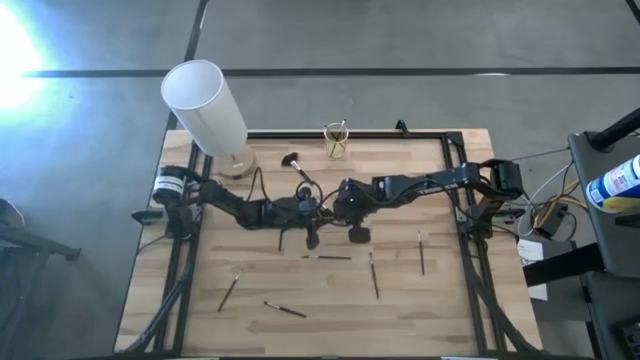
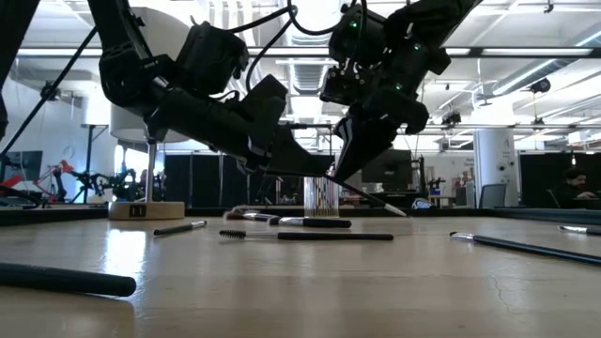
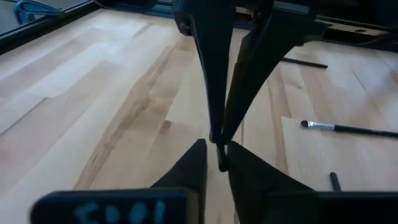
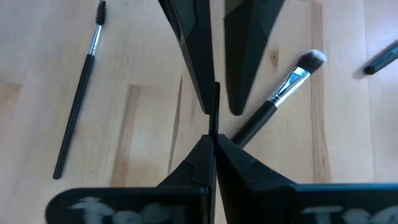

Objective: Put items in baskets/containers
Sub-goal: Put the eyeshadow make-up brush into the gold container

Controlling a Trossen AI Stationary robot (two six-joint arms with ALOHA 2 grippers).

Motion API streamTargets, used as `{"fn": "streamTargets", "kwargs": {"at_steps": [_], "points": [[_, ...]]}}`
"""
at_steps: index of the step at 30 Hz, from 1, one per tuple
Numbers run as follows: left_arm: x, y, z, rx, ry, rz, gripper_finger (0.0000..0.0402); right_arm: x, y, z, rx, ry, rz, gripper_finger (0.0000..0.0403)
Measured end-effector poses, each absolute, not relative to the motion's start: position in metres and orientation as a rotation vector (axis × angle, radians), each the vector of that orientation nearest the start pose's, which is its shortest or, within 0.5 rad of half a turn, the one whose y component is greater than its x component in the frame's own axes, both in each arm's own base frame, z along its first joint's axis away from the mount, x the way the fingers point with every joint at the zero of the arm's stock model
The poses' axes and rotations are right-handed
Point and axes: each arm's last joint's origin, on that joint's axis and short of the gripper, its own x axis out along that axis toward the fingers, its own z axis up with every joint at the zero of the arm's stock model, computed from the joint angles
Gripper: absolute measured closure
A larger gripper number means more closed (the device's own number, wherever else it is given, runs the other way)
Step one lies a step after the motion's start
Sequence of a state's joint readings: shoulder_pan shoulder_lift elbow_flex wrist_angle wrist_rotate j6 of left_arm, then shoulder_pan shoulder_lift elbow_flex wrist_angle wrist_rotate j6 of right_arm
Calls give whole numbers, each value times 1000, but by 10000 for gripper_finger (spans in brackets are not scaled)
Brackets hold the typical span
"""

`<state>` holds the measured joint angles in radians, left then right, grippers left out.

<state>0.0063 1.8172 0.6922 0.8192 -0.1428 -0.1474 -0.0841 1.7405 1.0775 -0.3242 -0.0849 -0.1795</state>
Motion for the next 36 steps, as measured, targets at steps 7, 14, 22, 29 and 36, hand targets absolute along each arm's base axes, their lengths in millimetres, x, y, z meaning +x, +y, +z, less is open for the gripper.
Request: {"fn": "streamTargets", "kwargs": {"at_steps": [7, 14, 22, 29, 36], "points": [[335, 6, 134, -125, 299, 167, 392, 347, -27, 180, -86, 977, 89, 394], [334, 6, 133, -126, 310, 162, 396, 348, -28, 181, -79, 963, 55, 392], [332, 13, 130, -130, 322, 192, 399, 352, -28, 191, -61, 942, 30, 343], [320, 18, 131, -129, 316, 247, 399, 329, -23, 205, -131, 1008, -137, 323], [297, 18, 146, -134, 197, 286, 399, 286, -14, 216, -170, 898, -332, 359]]}}
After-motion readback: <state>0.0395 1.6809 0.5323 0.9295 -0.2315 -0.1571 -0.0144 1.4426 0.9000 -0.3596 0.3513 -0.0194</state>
